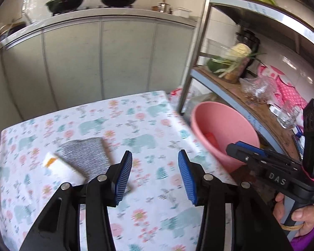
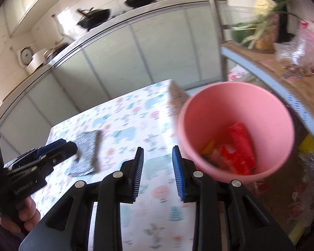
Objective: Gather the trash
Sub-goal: 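Move both open grippers back over the foam strip and grey pad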
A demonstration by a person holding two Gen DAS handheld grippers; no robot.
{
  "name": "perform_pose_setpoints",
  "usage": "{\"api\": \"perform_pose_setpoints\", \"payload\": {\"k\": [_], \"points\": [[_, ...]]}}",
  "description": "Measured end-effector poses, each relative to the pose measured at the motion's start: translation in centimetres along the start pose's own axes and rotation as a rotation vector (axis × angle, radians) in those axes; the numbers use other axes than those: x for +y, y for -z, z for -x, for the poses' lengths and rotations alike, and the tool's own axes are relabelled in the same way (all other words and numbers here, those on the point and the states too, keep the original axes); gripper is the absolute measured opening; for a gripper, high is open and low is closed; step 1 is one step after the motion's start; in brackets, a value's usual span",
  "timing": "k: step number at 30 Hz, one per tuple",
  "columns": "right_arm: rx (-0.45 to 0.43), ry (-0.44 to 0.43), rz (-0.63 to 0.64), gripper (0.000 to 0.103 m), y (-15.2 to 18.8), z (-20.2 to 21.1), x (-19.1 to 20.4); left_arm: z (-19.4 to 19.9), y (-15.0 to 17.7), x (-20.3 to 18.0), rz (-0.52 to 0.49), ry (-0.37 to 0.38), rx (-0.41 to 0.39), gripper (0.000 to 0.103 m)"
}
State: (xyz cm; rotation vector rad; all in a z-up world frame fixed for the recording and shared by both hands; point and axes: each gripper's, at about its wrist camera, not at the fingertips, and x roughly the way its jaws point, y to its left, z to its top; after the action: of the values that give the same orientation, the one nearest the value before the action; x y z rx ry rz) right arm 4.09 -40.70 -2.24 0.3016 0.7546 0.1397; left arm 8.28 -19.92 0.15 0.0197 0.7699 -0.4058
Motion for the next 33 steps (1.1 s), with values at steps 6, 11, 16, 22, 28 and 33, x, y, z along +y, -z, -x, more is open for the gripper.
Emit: {"api": "perform_pose_setpoints", "payload": {"k": [6, 11, 16, 22, 28, 33], "points": [[0.045, -0.050, 0.058, 0.029, 1.6, -1.5, 4.0, 2.2, 1.9, 5.2, 0.103, -0.080, 0.000, 0.045], [0.077, -0.085, 0.086, 0.029, 2.9, -2.8, 6.6, 3.0, 3.4, 9.6, 0.203, -0.124, 0.032, 0.045], [0.090, -0.096, 0.147, 0.029, 4.1, -3.6, 8.8, 2.7, 3.5, 12.6, 0.303, -0.153, 0.046, 0.045], [0.086, -0.099, 0.172, 0.029, 4.4, -3.6, 8.9, -0.1, 2.3, 13.5, 0.379, -0.139, 0.100, 0.045], [0.087, -0.100, 0.158, 0.029, 4.3, -3.9, 8.2, -3.3, 1.1, 13.2, 0.428, -0.182, 0.158, 0.045], [0.086, -0.104, 0.149, 0.029, 4.2, -3.9, 7.8, -5.0, 0.6, 13.4, 0.464, -0.217, 0.196, 0.045]]}}
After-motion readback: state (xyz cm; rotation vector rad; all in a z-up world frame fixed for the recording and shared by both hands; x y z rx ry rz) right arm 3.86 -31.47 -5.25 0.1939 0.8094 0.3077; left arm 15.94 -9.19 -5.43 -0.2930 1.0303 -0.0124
